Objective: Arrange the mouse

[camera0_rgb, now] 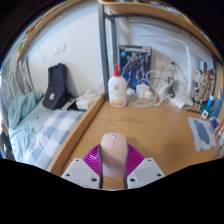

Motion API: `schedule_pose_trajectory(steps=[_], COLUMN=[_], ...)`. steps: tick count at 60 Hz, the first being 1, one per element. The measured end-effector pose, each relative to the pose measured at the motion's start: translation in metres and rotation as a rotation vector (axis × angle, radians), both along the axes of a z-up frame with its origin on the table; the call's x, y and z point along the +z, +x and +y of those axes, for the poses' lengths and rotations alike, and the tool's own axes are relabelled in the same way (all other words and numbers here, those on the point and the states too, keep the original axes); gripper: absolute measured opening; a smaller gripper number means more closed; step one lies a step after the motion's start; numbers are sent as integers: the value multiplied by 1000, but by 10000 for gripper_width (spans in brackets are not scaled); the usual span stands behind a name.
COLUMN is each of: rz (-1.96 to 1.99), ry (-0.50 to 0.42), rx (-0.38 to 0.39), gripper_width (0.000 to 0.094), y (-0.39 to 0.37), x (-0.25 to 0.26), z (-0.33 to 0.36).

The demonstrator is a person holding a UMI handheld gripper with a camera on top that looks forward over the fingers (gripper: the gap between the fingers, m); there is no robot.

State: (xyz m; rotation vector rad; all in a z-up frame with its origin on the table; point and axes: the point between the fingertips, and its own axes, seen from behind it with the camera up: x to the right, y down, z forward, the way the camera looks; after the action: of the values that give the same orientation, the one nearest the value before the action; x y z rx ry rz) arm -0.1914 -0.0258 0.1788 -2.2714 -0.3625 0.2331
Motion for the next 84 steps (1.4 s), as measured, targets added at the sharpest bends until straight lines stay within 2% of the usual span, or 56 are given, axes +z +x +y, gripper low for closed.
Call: schedule_pose_trajectory(steps=[1,10,17,26,32,37,50,58,67,69,84], rz=[11,51,45,-40,-94,-110,-119,-121,-126,-120,-102], ry=[-3,176,308,381,374,326,86,-31,-125,-104,-146], rx=[0,-81,-132,-215,-267,-297,-310,-304,-288,-291,-286], gripper_width=[271,272,271,271,270,272,271,274,292,306,482], y=[-9,67,152,273,347,393,444,452,452,453,453], x=[-11,130,209,235,215,175,26,-37,-80,-78,-81], z=[19,81,124,179,204,220,223,209,190,191,186])
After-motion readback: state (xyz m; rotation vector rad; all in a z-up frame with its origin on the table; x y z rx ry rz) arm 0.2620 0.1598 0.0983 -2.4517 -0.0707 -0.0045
